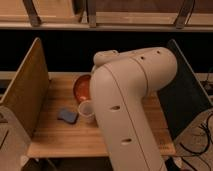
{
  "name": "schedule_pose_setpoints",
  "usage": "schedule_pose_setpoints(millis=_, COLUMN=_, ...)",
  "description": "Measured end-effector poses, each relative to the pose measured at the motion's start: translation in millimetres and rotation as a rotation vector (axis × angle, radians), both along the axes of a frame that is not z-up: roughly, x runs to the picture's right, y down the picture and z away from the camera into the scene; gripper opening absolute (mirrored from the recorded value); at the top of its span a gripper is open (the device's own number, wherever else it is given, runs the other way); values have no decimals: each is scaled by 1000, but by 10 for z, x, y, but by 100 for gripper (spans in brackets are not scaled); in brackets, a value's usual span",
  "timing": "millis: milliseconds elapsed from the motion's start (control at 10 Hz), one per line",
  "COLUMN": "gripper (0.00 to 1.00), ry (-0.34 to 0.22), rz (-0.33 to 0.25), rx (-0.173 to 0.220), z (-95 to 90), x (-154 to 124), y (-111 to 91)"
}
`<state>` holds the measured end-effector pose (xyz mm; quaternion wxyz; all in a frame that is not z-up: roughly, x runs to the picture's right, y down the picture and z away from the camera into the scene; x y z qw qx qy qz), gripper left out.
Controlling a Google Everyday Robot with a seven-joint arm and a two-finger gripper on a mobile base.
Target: Pick up the ceramic bowl
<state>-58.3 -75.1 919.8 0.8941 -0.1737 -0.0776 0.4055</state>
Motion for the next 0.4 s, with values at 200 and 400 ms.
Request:
schedule_pose_setpoints(millis=200, gripper=0, ry=13, rz=-5, rx=66, z=-210, x=22, y=-146)
schedule_pose_setpoints(millis=400, gripper=0, ry=34, rz=-4, rx=109, z=-379, x=89, y=-267)
